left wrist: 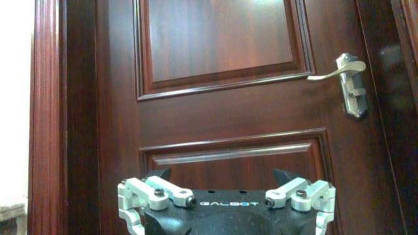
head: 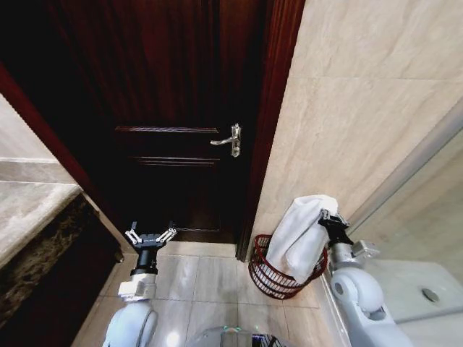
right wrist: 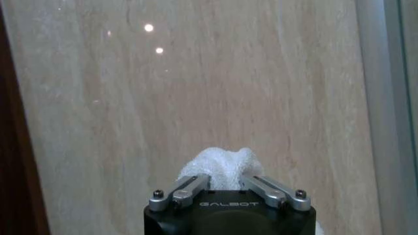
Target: Discard the used towel into the hamper.
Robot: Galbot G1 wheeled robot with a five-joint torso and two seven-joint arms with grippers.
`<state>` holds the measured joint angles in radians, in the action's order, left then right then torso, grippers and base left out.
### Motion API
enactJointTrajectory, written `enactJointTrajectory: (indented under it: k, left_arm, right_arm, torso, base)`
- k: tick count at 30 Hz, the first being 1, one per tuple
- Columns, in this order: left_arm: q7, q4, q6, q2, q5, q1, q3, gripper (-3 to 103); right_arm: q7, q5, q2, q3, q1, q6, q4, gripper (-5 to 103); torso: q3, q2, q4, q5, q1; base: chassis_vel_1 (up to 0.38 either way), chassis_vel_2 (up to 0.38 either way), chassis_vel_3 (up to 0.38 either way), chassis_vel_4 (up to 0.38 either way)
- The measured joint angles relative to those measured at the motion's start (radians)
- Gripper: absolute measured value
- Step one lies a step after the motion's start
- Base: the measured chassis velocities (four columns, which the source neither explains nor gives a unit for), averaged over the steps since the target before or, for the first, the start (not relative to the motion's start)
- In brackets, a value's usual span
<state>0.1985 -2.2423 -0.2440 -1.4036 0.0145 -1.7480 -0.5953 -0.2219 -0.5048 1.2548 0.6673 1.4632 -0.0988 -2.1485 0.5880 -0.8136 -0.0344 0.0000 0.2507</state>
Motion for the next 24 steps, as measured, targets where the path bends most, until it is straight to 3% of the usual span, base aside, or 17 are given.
enactJointTrajectory:
  k: [7, 14, 16, 24]
  left_arm:
    - [0.000, 0.001, 0.000, 0.002, -0.003, 0.001, 0.004, 100]
    - [0.000, -0.011, -0.002, 0.003, -0.007, -0.004, 0.009, 100]
    - [0.000, -0.017, -0.012, 0.000, -0.007, -0.014, 0.008, 100]
    - [0.000, -0.010, -0.025, 0.000, -0.012, -0.021, 0.009, 100]
  right_arm:
    - [0.052, -0.014, 0.009, 0.006, 0.008, 0.024, 0.044, 5]
    - [0.034, -0.028, -0.003, 0.006, -0.021, 0.012, 0.087, 5]
    - [0.022, -0.034, 0.007, 0.015, -0.001, -0.016, 0.077, 5]
    - [0.042, -0.024, 0.056, 0.017, 0.077, 0.000, 0.070, 5]
  torso:
    - [-0.019, 0.034, 0.0002, 0.0000, -0.015]
    - [-0.035, 0.063, 0.0000, 0.0001, -0.027]
    - [-0.043, 0.076, 0.0001, 0.0001, -0.033]
    - [-0.062, 0.111, 0.0002, 0.0000, -0.048]
  base:
    - [0.000, 0.000, 0.000, 0.000]
    - [0.000, 0.000, 0.000, 0.000]
    - [0.000, 0.000, 0.000, 0.000]
    - [0.000, 0.000, 0.000, 0.000]
